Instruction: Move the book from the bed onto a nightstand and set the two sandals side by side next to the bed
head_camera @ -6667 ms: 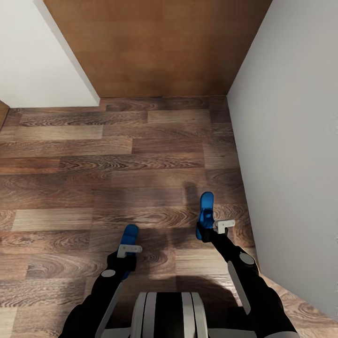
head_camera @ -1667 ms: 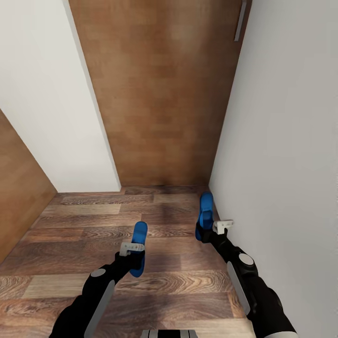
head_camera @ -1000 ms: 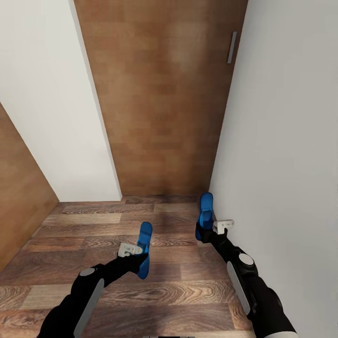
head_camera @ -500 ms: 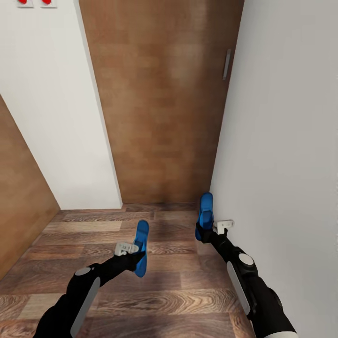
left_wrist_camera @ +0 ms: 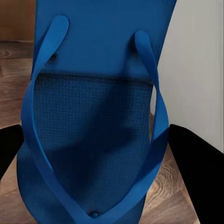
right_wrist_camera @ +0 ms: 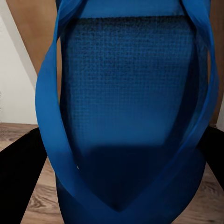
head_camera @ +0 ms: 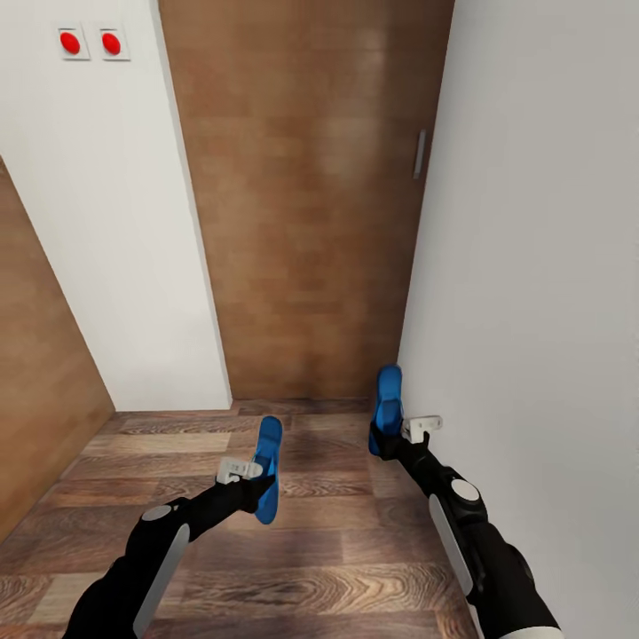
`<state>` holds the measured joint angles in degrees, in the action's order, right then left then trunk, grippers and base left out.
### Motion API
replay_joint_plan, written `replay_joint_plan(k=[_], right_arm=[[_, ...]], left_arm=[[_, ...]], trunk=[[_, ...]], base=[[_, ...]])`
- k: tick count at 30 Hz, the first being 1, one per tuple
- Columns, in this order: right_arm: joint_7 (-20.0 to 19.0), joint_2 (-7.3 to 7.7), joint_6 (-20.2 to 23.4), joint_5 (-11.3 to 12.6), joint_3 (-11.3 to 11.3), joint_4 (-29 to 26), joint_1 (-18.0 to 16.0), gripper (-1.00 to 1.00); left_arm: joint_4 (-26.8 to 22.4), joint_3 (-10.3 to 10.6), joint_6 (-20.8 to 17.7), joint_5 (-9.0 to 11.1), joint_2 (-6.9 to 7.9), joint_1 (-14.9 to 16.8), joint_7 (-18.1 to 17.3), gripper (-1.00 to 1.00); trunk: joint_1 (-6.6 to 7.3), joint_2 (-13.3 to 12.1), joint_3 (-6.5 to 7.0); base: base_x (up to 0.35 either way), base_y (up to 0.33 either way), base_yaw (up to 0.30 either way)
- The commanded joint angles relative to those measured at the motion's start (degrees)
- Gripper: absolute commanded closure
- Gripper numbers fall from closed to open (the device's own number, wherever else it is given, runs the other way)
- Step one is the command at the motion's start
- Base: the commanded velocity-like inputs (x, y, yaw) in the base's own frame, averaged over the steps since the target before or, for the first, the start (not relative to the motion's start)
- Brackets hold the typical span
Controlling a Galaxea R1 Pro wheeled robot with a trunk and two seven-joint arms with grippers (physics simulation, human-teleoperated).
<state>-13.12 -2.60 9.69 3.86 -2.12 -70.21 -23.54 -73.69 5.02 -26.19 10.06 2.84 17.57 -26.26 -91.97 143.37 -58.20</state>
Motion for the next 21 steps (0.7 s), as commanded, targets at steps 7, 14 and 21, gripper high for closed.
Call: replay_joint_plan(k=[7, 14, 21], right_arm=[[-0.23, -0.04, 0.42, 0.36, 0.02, 1.28, -0.02, 1.0], [-0.15, 0.01, 0.35, 0.41, -2.97, 1.45, -0.02, 1.0], [-0.05, -0.02, 0.33, 0.44, -4.22, 1.48, -0.02, 1.0]], left_arm=[[-0.05, 0.08, -0.47, 0.56, 0.05, 0.01, 0.09, 1.0], [0.01, 0.08, -0.44, 0.49, -0.03, 0.02, 0.16, 1.0], [0.07, 0.11, -0.44, 0.49, -0.05, 0.02, 0.27, 1.0]], trunk=[[0.19, -0.08, 1.5], [0.95, -1.33, 2.93], [2.49, -4.14, 4.18]], base=[[0.0, 0.0, 0.0], [0.0, 0.0, 0.0], [0.0, 0.0, 0.0]])
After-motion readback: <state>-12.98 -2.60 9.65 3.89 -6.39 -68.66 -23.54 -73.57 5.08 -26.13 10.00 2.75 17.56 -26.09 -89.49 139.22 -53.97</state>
